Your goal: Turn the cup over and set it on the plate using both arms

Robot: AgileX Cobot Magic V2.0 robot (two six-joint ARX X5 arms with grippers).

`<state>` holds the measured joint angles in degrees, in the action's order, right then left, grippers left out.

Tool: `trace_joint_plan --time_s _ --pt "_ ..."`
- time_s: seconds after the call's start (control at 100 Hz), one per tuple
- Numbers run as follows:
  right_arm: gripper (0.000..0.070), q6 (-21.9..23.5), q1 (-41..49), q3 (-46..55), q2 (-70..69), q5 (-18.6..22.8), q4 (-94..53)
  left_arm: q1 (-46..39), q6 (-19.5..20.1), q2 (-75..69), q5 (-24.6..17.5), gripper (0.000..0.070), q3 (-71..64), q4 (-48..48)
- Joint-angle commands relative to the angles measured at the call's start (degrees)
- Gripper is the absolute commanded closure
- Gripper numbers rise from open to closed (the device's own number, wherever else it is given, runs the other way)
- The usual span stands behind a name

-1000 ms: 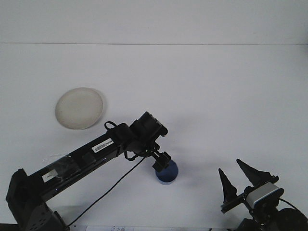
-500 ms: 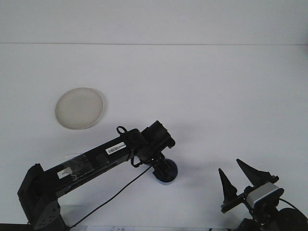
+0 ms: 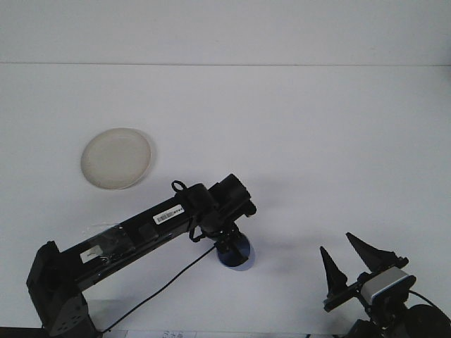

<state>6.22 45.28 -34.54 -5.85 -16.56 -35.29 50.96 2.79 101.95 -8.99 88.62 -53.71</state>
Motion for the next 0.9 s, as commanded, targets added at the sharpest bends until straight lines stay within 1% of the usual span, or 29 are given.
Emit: trace_joint_plan --time_s 0.0,0.11,0.25,0.33,0.49,0.6,0.7,0.81,0.89 --pt "0.0259 -0.46 0.46 -0.31 0.11 -0.02 0.55 -0.46 1.57 -0.46 2.10 0.0695 3.10 -1.75" --pt "0.0259 -0.46 0.46 -0.31 0.11 0.00 0.52 -3.23 2.82 -3.72 5.18 0.0695 6.73 -5.40" --pt "0.0259 -0.46 0.46 -0.31 0.11 0.00 0.52 -10.08 3.48 -9.31 13.92 0.0696 9.35 -7.39" --pt "0.0259 -0.46 0.46 -0.31 0.11 -0.02 0.52 -16.13 4.11 -12.02 16.72 0.0696 9.40 -7.28" --pt "0.0259 -0.46 0.46 -0.26 0.11 -0.02 0.52 -31.34 3.80 -12.83 16.85 0.0696 9.40 -7.74" --pt "0.0259 -0.46 0.46 -0.26 0.11 -0.02 0.55 -39.85 3.61 -11.19 16.85 0.0696 9.40 -7.08" --pt "0.0259 -0.46 0.46 -0.26 0.11 -0.02 0.55 -45.40 3.63 -9.18 16.68 0.0696 9.40 -4.44" --pt "0.0259 -0.46 0.46 -0.26 0.11 -0.02 0.55 -49.55 3.61 -6.36 16.26 0.0696 9.40 -1.75" --pt "0.0259 -0.46 0.46 -0.26 0.11 -0.02 0.55 -51.74 3.61 -3.80 13.60 0.0696 9.40 -0.94"
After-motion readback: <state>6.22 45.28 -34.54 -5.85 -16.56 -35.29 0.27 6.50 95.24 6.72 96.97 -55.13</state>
